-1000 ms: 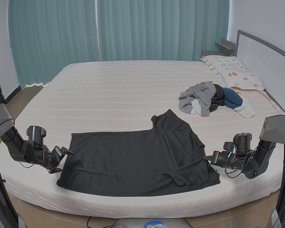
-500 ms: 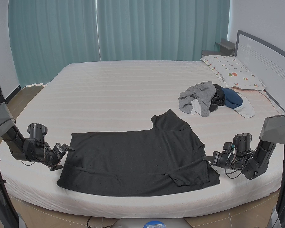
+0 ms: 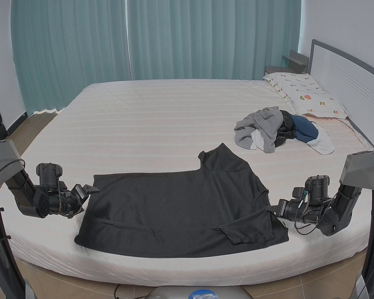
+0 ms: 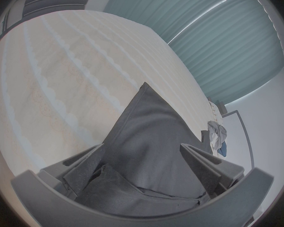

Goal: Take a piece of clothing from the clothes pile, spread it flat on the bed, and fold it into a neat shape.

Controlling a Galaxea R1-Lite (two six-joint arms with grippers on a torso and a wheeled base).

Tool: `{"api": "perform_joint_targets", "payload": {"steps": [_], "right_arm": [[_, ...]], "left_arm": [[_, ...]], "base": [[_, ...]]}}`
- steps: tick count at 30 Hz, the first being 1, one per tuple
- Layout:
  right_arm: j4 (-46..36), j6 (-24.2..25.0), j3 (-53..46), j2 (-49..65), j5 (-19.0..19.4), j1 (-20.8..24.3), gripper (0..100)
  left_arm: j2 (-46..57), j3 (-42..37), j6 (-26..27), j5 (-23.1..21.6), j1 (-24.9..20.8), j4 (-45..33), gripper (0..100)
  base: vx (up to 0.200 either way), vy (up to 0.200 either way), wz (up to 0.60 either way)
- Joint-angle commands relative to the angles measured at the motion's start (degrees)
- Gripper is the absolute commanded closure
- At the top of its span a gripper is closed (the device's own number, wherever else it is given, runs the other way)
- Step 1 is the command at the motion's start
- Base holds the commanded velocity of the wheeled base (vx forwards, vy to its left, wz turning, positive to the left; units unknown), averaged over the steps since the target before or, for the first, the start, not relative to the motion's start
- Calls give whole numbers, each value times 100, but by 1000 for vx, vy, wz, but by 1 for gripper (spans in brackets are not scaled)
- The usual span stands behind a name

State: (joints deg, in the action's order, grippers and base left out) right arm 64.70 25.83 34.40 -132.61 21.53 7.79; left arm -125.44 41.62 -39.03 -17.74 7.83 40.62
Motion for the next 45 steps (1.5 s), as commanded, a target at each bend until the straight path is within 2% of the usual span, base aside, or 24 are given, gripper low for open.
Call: {"api": "perform_joint_targets", "payload": {"steps": [1, 9, 18, 19, 34, 45], "right_arm": [[-1, 1, 5, -11, 0, 3, 100], [-1, 1, -4, 7, 9, 12, 100], [-1, 1, -4, 7, 9, 12, 100], [-1, 1, -4, 16, 0, 12, 100], [8, 18, 5, 86, 9, 3, 100], [237, 264, -259, 403, 0, -41, 100]], "left_arm": [[-103, -136, 27, -2, -9, 34, 0], [-297, -550, 643, -169, -9, 640, 0], [-437, -717, 669, -160, 0, 1124, 0], [-446, -725, 669, -160, 0, 1141, 100], [-218, -1077, 660, -72, 44, 1414, 100], [-42, -1130, 616, 95, 114, 1405, 100]], "base": [[0, 0, 0], [0, 0, 0], [0, 0, 0], [0, 0, 0], [0, 0, 0], [0, 0, 0]]}}
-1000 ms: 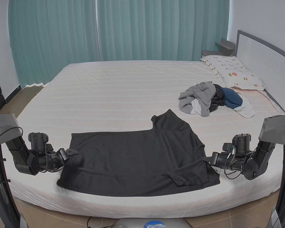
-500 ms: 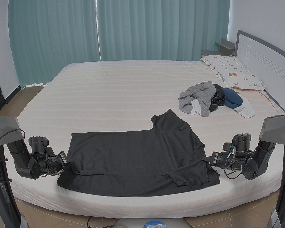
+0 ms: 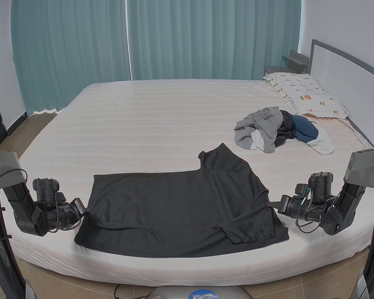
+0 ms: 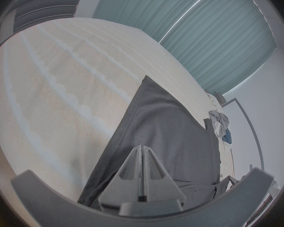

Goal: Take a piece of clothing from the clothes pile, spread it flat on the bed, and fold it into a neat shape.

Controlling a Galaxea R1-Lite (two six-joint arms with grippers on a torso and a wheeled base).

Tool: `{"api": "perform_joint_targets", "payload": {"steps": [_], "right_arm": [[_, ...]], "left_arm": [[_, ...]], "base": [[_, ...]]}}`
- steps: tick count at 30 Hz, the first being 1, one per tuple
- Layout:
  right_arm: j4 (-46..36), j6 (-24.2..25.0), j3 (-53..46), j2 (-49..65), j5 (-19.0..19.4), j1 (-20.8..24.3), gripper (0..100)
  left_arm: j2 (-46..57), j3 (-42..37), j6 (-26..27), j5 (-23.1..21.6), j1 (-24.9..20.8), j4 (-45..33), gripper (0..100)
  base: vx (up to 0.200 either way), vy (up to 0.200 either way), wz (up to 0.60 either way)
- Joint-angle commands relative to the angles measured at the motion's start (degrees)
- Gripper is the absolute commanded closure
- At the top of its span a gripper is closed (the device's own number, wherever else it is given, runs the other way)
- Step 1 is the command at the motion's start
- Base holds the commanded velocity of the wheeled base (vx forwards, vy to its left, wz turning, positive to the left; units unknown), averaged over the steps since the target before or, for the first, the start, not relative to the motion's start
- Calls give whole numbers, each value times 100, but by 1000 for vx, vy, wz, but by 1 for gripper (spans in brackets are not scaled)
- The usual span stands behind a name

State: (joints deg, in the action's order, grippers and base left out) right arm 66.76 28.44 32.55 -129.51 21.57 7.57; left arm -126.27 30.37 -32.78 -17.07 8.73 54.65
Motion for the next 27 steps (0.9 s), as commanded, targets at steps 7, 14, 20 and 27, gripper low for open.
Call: {"api": "perform_joint_targets", "payload": {"steps": [7, 14, 20, 27], "right_arm": [[408, 4, -381, 93, -12, -36, 100], [514, 4, -495, 181, -12, -54, 100], [514, 4, -574, 225, -3, -54, 100], [540, -5, -645, 339, -3, -54, 100]], "left_arm": [[85, -22, -141, 125, 59, -33, 100], [199, -57, -352, 133, 112, -51, 100], [542, -127, -449, 133, 217, -95, 100], [946, -154, -449, 133, 217, -587, 100]], "base": [[0, 0, 0], [0, 0, 0], [0, 0, 0], [0, 0, 0]]}}
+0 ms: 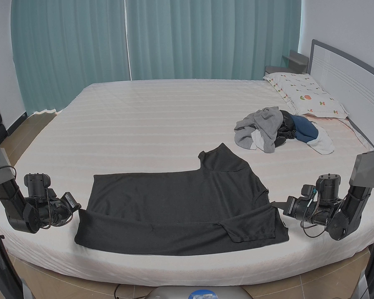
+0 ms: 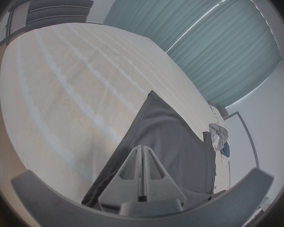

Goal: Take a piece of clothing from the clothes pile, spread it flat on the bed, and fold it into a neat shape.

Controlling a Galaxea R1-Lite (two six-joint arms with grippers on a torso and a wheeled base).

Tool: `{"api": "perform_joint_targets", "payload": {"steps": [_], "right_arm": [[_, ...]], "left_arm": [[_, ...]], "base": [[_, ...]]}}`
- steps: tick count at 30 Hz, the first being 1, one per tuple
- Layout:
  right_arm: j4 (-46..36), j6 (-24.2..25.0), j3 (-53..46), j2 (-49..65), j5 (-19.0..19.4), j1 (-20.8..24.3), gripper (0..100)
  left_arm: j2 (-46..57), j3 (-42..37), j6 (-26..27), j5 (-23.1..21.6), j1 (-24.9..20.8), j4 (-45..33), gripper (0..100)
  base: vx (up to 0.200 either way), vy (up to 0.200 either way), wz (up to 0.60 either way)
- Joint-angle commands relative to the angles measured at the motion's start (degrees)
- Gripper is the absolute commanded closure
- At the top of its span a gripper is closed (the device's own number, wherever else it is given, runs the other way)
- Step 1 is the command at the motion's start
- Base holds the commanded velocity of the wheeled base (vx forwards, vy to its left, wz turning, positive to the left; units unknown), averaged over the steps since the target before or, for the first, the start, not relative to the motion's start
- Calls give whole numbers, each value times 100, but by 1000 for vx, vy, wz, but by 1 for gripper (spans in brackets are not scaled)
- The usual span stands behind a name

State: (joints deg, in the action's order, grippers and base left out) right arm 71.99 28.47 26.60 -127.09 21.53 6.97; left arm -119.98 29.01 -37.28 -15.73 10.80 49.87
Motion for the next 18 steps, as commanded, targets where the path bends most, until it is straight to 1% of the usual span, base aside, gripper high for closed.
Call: {"api": "perform_joint_targets", "payload": {"steps": [1, 5, 14, 18], "right_arm": [[61, -8, -76, 149, -8, 6, 100], [211, -87, -278, 219, -17, 15, 100], [668, -324, -630, 219, -17, 50, 100], [852, -403, -797, 307, -17, 50, 100]], "left_arm": [[414, 52, -7, 8, 10, -338, 100], [757, 131, 1, 17, 27, -733, 100], [1205, 175, 10, 35, 45, -1208, 100], [1398, 271, 63, 105, 89, -1568, 100]], "base": [[0, 0, 0], [0, 0, 0], [0, 0, 0], [0, 0, 0]]}}
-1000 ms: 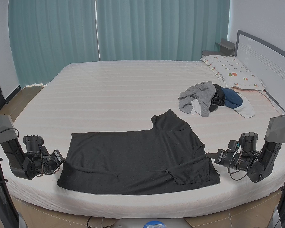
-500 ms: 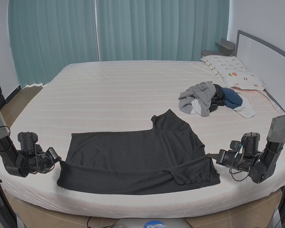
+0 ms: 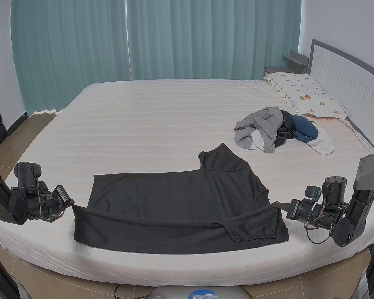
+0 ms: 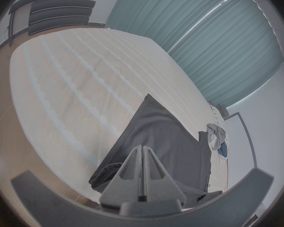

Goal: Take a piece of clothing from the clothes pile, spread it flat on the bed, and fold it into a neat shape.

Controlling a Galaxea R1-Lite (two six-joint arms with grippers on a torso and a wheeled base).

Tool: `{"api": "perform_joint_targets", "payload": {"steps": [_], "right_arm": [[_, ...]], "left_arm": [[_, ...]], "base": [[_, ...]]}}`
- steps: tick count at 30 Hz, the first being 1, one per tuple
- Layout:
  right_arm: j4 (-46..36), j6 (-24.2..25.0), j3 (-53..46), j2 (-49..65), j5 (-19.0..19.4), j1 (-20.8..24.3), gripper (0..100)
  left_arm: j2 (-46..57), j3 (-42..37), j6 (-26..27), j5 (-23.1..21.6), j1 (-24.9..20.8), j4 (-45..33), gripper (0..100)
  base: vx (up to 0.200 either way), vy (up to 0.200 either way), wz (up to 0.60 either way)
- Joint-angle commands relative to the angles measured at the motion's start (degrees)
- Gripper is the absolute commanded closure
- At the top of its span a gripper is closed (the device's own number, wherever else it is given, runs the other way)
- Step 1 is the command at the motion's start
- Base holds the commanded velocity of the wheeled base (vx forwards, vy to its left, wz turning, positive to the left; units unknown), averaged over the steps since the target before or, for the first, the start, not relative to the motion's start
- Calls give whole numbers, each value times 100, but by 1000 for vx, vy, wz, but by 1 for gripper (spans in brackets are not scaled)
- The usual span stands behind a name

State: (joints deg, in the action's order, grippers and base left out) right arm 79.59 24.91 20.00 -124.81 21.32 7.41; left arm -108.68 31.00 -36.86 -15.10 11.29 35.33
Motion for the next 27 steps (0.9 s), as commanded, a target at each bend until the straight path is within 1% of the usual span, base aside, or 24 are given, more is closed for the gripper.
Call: {"api": "perform_joint_targets", "payload": {"steps": [1, 4, 8, 17, 21, 24, 25, 27], "right_arm": [[144, -100, -190, 88, 4, 6, 100], [250, -197, -287, 53, 4, -3, 100], [259, -223, -278, 27, 4, -3, 100], [259, -223, -49, -202, 4, -3, 100], [285, -214, 47, -386, 4, 15, 100], [294, -214, 109, -527, 4, 6, 100], [294, -214, 109, -536, 4, 6, 100], [294, -214, 109, -562, 4, 15, 100]], "left_arm": [[295, 108, 57, 95, 49, -211, 100], [277, 134, 180, 157, 49, -413, 100], [233, 143, 215, 166, 40, -474, 100], [-452, 372, 171, 166, 49, -448, 100], [-514, 433, 136, 69, 40, -474, 100], [-830, 460, 136, -89, -21, -404, 100], [-918, 503, 144, -186, -48, -404, 0], [-1024, 600, 144, -344, -57, -404, 0]], "base": [[0, 0, 0], [0, 0, 0], [0, 0, 0], [0, 0, 0], [0, 0, 0], [0, 0, 0], [0, 0, 0], [0, 0, 0]]}}
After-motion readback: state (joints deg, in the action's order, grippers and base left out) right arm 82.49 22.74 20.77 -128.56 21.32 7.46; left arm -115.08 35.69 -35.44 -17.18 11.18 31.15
